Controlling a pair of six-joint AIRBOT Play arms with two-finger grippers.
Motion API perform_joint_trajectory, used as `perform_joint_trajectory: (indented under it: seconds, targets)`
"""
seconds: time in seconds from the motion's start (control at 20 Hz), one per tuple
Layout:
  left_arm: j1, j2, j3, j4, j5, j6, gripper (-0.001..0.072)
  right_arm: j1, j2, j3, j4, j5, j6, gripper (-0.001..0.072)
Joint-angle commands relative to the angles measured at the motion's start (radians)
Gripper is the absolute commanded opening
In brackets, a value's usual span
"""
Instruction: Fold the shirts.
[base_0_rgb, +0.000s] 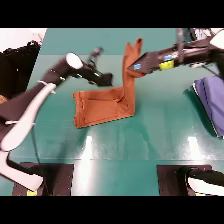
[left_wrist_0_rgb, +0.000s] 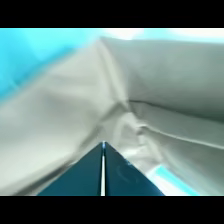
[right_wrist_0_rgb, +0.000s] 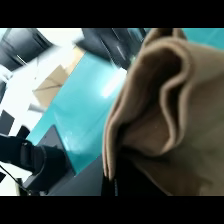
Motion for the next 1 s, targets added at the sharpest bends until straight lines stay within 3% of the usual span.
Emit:
perform_joint_trajectory:
  seconds: [0.0,0.05,0.1,0.2,0.45,0.55,0.8,0.9,0.95]
  targets:
    - [0.165,0.188,0.001,0.134,-0.065,0.004,0.0024,0.196,-0.1,0.001,0.0,-0.148,-0.045,0.0022]
    - [0.204,0.235,0.001,0.155,-0.065,0.003,0.0025,0.257,-0.14,0.001,0.0,-0.202,-0.052,0.0024]
    - [0.237,0.275,0.001,0.167,-0.065,0.003,0.0025,0.311,-0.18,0.001,0.0,-0.256,-0.053,0.0072]
    - [0.291,0.339,0.001,0.18,-0.068,0.003,0.0025,0.393,-0.257,0.001,0.0,-0.335,-0.053,0.0394]
    - [0.318,0.373,0.0,0.185,-0.122,0.003,0.0025,0.357,-0.286,-0.002,-0.052,-0.236,-0.047,0.0402]
    - [0.318,0.373,0.0,0.185,-0.141,0.003,0.0025,0.271,-0.255,-0.015,-0.152,-0.178,-0.012,0.0362]
    - [0.318,0.373,0.0,0.182,-0.163,0.003,0.0025,-0.018,-0.122,-0.257,-0.245,-0.171,0.015,0.0377]
    - [0.318,0.372,0.0,0.181,-0.163,0.003,0.0025,-0.122,-0.111,-0.346,-0.238,-0.161,0.015,0.0611]
    - [0.318,0.372,0.0,0.181,-0.163,0.003,0.0025,-0.156,-0.111,-0.383,-0.232,-0.164,0.014,0.0611]
